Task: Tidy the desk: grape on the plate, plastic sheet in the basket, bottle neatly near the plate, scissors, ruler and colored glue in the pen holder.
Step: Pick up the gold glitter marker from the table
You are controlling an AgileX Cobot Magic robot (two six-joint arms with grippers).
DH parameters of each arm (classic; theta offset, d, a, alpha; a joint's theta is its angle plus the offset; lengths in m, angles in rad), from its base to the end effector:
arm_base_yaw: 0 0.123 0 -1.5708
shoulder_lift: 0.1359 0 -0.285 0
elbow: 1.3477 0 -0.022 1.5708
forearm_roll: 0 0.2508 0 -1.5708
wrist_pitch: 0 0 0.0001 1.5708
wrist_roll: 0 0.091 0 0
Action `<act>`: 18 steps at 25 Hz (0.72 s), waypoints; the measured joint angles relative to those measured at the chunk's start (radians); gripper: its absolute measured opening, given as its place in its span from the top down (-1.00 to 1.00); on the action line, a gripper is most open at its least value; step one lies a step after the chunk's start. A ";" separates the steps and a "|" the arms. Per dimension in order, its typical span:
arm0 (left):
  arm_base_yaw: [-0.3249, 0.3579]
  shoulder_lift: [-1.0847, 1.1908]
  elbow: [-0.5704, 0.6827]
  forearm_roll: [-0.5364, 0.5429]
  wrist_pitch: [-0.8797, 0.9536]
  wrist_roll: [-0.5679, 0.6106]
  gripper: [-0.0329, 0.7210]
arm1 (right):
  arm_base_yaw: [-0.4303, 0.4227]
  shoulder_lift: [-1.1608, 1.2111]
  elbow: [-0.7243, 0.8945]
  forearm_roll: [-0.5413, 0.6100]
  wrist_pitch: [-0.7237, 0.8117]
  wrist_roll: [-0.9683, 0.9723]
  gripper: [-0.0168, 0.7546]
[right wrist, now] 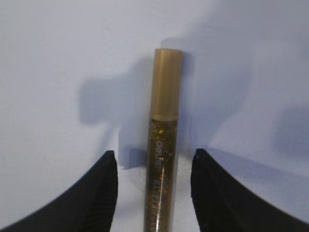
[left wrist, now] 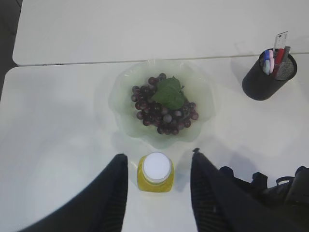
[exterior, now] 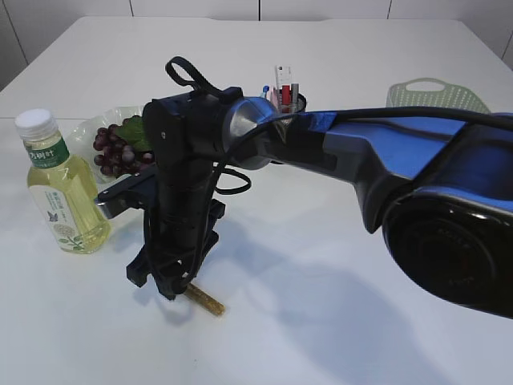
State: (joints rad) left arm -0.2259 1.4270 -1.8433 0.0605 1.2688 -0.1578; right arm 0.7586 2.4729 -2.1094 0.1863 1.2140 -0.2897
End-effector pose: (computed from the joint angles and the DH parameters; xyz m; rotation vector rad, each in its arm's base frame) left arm 0.2666 -0.0559 0.4853 0.0718 2.3357 -0.1148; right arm 0.3523 0.3557 0.1312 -1.4683 2.7196 0.2959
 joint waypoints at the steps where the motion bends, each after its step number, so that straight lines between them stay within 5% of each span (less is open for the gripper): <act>1: 0.000 0.000 0.000 0.000 0.000 0.000 0.08 | 0.000 0.000 0.000 0.000 0.000 0.000 -0.08; 18: 0.000 0.000 0.000 0.000 0.000 0.000 0.08 | 0.000 0.000 0.000 -0.002 0.000 0.000 -0.07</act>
State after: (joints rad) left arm -0.2259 1.4270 -1.8433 0.0605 1.2688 -0.1578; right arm 0.7586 2.4729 -2.1094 0.1845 1.2140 -0.2897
